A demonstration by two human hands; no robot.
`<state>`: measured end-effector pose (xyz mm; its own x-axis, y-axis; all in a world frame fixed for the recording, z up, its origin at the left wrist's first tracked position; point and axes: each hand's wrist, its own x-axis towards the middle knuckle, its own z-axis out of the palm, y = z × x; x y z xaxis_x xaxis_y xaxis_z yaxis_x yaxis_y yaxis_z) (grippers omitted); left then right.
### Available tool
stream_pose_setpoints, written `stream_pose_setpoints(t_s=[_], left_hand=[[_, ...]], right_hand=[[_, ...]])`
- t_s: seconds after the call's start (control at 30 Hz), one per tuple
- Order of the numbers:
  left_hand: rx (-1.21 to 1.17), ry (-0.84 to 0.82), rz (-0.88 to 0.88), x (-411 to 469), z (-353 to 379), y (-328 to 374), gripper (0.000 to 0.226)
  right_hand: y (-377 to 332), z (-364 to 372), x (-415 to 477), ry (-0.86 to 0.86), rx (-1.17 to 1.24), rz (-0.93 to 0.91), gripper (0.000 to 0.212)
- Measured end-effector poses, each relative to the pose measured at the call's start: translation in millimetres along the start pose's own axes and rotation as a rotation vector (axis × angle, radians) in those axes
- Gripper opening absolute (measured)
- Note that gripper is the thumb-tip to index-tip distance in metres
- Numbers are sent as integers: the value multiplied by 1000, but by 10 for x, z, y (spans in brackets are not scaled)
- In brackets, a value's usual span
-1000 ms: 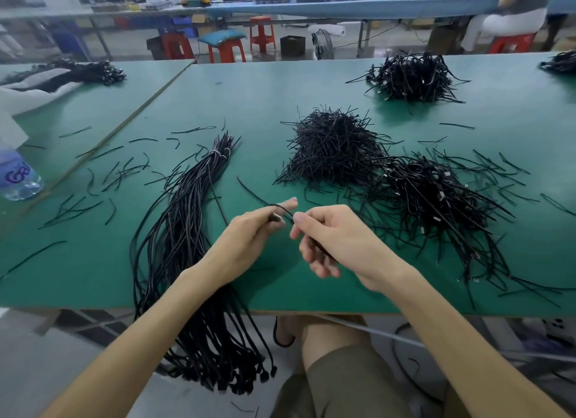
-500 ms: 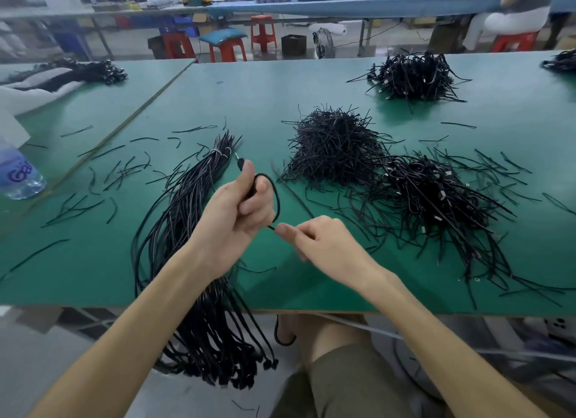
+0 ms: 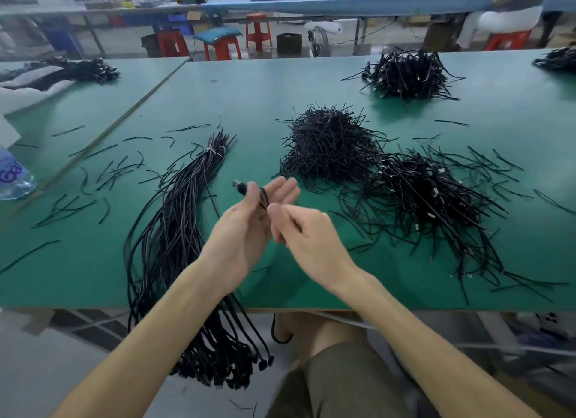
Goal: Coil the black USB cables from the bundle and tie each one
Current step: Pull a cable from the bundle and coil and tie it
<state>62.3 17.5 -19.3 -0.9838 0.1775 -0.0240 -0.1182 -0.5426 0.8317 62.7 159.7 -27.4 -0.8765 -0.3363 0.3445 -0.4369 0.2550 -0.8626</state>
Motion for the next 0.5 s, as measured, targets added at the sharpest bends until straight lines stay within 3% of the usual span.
stream_pose_setpoints(t_s=[0.07, 0.17, 0.23, 0.3, 0.37, 0.43, 0.5], left_hand=[[-334, 40, -17, 14, 18, 125, 47], [-376, -1, -5, -35, 7, 338, 35], [-63, -68, 10, -120, 11, 410, 38], [570, -139, 82, -181, 19, 363, 42], [1116, -216, 93, -163, 80, 213, 38], [1316, -160, 102, -115, 120, 33, 31], [1203, -66, 156, -94, 148, -73, 26]], right_hand=[[71, 36, -75, -96, -69, -18, 56], [153, -84, -62, -63, -207, 20, 62], [164, -228, 20, 13, -312, 21, 60], [138, -301, 121, 87, -350, 29, 61], [84, -262, 210, 218, -234, 75, 63], [20, -156, 265, 275, -95, 90, 63], [-40, -100, 255, 289, -109, 34, 62]])
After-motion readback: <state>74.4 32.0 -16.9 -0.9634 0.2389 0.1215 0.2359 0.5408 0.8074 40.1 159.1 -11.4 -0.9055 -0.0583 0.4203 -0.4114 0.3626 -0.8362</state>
